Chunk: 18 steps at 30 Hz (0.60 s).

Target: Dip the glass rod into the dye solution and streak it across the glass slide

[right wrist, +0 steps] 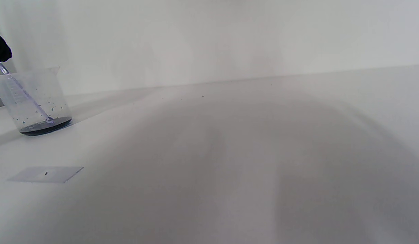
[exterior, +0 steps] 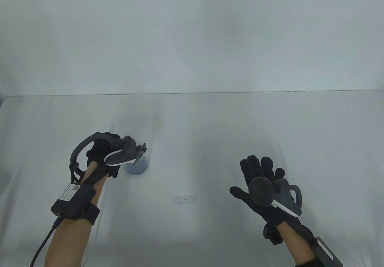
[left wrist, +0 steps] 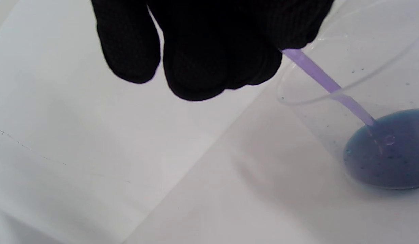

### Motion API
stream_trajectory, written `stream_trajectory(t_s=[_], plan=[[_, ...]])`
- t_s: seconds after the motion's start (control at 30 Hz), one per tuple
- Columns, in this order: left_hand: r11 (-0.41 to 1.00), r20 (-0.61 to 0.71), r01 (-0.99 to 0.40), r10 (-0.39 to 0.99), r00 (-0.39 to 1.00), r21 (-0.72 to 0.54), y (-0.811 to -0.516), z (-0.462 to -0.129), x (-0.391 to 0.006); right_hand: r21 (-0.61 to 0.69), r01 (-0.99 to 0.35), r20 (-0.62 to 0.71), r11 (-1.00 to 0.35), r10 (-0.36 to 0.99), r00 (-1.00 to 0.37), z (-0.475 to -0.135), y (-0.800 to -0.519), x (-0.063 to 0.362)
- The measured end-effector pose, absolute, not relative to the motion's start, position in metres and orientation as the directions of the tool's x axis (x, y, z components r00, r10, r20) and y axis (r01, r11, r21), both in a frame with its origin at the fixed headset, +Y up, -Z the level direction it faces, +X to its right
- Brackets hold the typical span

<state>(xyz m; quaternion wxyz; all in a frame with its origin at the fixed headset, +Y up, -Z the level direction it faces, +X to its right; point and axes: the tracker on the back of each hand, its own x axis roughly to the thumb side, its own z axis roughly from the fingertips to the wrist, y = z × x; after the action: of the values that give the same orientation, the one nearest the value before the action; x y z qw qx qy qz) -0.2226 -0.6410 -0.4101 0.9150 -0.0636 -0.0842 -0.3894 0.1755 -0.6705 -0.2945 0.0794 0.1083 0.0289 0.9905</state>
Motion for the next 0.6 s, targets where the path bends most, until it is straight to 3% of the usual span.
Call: stream_trajectory(t_s=[0.6], plan=[[0.701,0.203,0.710,-0.686,0.698,-0.072,-0.6409,-0.4037,-0.2249,0.074,-0.141,0.202,-0.987,0.153,-0.967,-0.2944,-0.6714,0.1752]])
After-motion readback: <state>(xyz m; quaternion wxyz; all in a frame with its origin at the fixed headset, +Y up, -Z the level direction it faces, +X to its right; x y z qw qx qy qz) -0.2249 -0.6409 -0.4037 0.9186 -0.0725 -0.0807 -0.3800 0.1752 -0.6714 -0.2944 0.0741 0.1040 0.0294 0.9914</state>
